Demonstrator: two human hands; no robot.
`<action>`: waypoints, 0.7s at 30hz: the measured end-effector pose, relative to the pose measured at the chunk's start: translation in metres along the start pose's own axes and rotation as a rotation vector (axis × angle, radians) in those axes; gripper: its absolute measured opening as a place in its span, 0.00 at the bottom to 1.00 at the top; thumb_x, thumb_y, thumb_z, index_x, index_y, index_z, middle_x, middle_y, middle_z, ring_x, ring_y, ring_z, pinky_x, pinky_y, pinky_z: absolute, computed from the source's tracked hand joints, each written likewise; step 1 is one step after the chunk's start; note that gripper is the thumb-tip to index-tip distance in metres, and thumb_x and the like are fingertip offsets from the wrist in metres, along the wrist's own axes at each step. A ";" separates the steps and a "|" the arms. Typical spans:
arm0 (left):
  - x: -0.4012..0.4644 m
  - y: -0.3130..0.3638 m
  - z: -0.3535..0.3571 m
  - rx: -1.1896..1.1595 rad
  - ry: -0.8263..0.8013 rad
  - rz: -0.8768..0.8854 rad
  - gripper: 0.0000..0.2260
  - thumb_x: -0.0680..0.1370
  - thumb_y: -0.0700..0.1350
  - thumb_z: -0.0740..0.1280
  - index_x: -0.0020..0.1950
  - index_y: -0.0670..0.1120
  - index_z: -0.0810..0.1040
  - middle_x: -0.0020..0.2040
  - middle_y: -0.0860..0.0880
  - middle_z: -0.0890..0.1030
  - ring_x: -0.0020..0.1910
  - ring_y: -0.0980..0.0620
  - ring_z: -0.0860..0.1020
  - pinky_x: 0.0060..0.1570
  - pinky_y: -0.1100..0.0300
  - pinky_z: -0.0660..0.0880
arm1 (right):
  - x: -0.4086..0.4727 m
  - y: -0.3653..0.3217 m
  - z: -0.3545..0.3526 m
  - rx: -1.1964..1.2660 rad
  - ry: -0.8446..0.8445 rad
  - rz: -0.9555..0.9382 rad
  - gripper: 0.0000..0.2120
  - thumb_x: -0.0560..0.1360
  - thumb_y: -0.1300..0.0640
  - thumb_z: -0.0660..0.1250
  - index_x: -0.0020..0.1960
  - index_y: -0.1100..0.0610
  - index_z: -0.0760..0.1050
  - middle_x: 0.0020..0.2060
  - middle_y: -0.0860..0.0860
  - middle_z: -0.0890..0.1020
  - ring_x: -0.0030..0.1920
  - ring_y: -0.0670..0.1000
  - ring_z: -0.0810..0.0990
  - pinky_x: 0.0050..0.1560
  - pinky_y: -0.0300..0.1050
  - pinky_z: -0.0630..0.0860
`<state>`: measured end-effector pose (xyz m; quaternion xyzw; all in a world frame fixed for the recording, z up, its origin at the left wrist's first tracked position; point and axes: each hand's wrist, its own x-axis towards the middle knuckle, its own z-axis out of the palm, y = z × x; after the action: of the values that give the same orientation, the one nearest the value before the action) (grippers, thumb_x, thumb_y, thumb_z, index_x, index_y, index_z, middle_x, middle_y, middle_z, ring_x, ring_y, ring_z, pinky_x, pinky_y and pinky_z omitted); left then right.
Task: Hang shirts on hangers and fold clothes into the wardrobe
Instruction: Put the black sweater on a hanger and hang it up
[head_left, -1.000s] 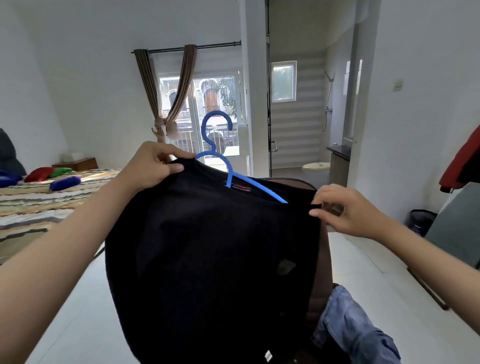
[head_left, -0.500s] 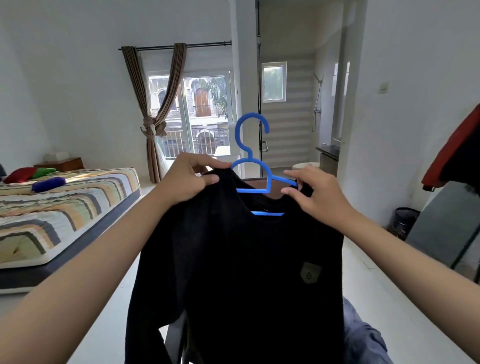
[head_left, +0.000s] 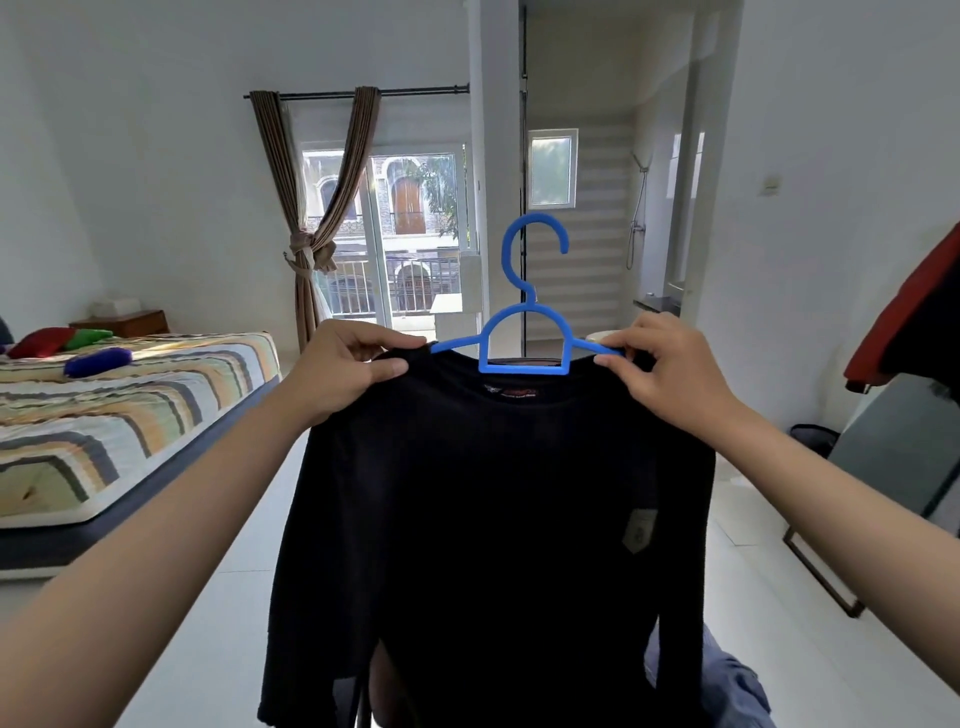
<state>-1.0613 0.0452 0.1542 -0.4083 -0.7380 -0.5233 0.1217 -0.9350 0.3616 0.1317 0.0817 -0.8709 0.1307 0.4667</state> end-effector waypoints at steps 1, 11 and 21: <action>0.000 0.000 0.001 -0.013 0.003 0.000 0.18 0.70 0.29 0.70 0.48 0.51 0.84 0.41 0.59 0.85 0.44 0.58 0.82 0.54 0.64 0.77 | 0.001 0.000 0.000 -0.018 0.013 -0.001 0.09 0.71 0.57 0.74 0.50 0.54 0.83 0.34 0.45 0.74 0.36 0.47 0.70 0.40 0.42 0.68; 0.003 0.009 -0.004 -0.040 0.015 -0.022 0.15 0.70 0.30 0.72 0.47 0.50 0.84 0.42 0.56 0.85 0.44 0.57 0.82 0.50 0.66 0.77 | 0.012 -0.007 -0.006 0.180 0.026 0.102 0.08 0.71 0.61 0.74 0.50 0.56 0.83 0.38 0.46 0.81 0.39 0.42 0.78 0.43 0.30 0.72; -0.016 -0.001 0.008 -0.074 0.092 -0.092 0.18 0.73 0.32 0.69 0.45 0.57 0.83 0.41 0.60 0.84 0.44 0.62 0.82 0.47 0.71 0.75 | 0.008 -0.015 -0.014 0.161 0.114 0.174 0.09 0.70 0.65 0.73 0.50 0.58 0.83 0.39 0.49 0.82 0.42 0.37 0.77 0.45 0.25 0.69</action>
<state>-1.0501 0.0448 0.1403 -0.3537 -0.7296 -0.5737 0.1163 -0.9240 0.3513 0.1484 0.0355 -0.8333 0.2446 0.4945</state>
